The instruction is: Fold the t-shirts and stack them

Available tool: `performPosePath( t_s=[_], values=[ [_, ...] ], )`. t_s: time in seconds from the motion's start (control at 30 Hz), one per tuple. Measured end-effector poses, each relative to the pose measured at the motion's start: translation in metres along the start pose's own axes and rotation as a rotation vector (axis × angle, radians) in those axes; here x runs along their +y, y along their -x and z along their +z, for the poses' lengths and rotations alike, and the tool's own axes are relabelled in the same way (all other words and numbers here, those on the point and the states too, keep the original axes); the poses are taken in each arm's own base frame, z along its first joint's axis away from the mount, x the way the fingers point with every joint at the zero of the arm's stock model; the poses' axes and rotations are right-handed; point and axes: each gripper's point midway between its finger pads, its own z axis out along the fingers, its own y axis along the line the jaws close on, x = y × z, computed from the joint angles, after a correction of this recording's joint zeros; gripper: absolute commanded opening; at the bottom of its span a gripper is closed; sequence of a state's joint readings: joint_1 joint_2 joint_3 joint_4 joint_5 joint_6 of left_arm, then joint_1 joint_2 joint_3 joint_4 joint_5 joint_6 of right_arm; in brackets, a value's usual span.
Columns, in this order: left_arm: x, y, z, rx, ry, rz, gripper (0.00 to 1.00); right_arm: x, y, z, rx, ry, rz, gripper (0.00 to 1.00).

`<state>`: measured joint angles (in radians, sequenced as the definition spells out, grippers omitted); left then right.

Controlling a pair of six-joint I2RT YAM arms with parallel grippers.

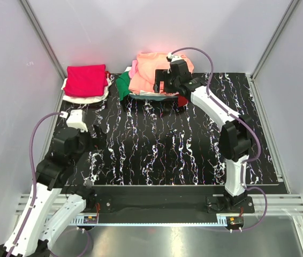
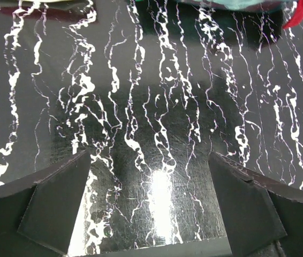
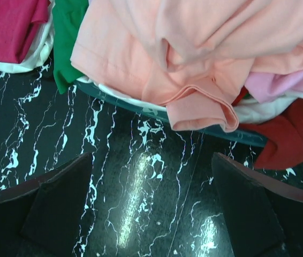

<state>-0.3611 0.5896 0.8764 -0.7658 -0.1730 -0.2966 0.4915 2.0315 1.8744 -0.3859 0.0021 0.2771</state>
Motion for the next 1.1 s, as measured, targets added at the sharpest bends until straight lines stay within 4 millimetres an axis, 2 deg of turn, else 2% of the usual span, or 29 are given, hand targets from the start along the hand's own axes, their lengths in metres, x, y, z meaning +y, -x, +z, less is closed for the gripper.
performPosePath(
  t_s=[0.1,0.27,0.4,0.5,0.6,0.73,0.87,0.97,1.03,1.07,1.1],
  values=[
    [0.003,0.003,-0.003,-0.02,0.015,-0.01,0.99,0.0,-0.003,-0.009,0.001,-0.01,-0.004,1.0],
    [0.006,0.008,-0.013,-0.066,0.017,-0.022,0.99,0.005,0.021,-0.01,-0.033,-0.021,-0.004,1.0],
    [0.009,0.019,-0.034,-0.166,-0.002,-0.042,0.99,0.012,0.05,0.002,-0.086,-0.019,-0.005,1.0],
    [0.012,0.03,-0.054,-0.265,-0.015,-0.064,0.99,0.011,0.056,0.019,-0.096,-0.032,-0.018,1.0],
    [0.017,0.032,-0.058,-0.272,0.011,-0.076,0.99,0.007,0.052,0.042,-0.085,-0.047,-0.04,1.0],
    [0.018,0.024,-0.056,-0.204,0.032,-0.101,0.99,-0.006,0.027,0.072,-0.028,-0.089,-0.07,1.0],
    [0.02,0.019,-0.064,-0.242,0.012,-0.13,0.99,-0.019,0.006,0.09,0.015,-0.126,-0.091,1.0],
    [0.023,0.017,-0.072,-0.284,0.004,-0.154,0.99,-0.025,0.001,0.099,0.015,-0.15,-0.097,0.99],
    [0.023,0.018,-0.075,-0.297,0.002,-0.161,0.99,-0.027,0.004,0.106,-0.005,-0.161,-0.099,0.89],
    [0.023,0.018,-0.075,-0.298,0.002,-0.163,0.99,-0.027,0.007,0.11,-0.019,-0.162,-0.099,0.8],
    [0.023,0.018,-0.075,-0.298,0.003,-0.164,0.99,-0.027,0.009,0.114,-0.031,-0.165,-0.101,0.49]
  ],
)
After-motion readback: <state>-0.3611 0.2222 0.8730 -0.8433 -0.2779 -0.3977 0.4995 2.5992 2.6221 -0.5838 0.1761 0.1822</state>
